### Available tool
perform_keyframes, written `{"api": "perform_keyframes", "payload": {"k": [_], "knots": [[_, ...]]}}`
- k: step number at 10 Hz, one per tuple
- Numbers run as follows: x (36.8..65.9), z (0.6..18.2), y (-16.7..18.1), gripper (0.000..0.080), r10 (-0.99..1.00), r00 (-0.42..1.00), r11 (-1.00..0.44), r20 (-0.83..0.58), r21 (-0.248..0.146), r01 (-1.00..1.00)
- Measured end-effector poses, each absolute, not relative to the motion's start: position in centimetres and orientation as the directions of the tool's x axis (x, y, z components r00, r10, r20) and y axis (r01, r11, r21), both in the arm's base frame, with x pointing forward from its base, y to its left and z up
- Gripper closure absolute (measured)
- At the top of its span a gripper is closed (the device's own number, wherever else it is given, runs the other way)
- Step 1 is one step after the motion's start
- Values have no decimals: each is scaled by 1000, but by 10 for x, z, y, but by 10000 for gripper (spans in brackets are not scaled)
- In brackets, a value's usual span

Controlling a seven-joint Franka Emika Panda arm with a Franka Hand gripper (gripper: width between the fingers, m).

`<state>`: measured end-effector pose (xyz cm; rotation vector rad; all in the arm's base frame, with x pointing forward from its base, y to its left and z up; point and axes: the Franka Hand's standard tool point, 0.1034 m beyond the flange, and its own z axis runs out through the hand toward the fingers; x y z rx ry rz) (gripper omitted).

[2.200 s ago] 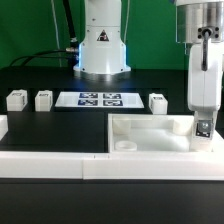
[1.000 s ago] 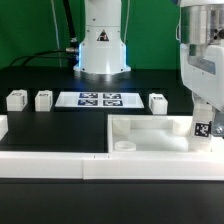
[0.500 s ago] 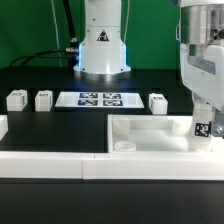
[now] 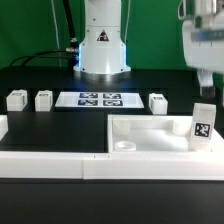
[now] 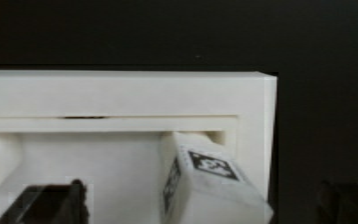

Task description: Assemble square table

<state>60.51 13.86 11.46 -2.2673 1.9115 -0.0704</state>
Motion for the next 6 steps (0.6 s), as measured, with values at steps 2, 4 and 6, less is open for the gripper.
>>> {"api": "perform_keyframes", "payload": {"k": [2,4,6], "knots": [[606,114,137,150,-942,331,-319,-47,-174,-932],[606,114,137,150,-893,449,-438,-24,-178,-881],[582,99,133,150,-779,625,-621,48,-191,-760]]}}
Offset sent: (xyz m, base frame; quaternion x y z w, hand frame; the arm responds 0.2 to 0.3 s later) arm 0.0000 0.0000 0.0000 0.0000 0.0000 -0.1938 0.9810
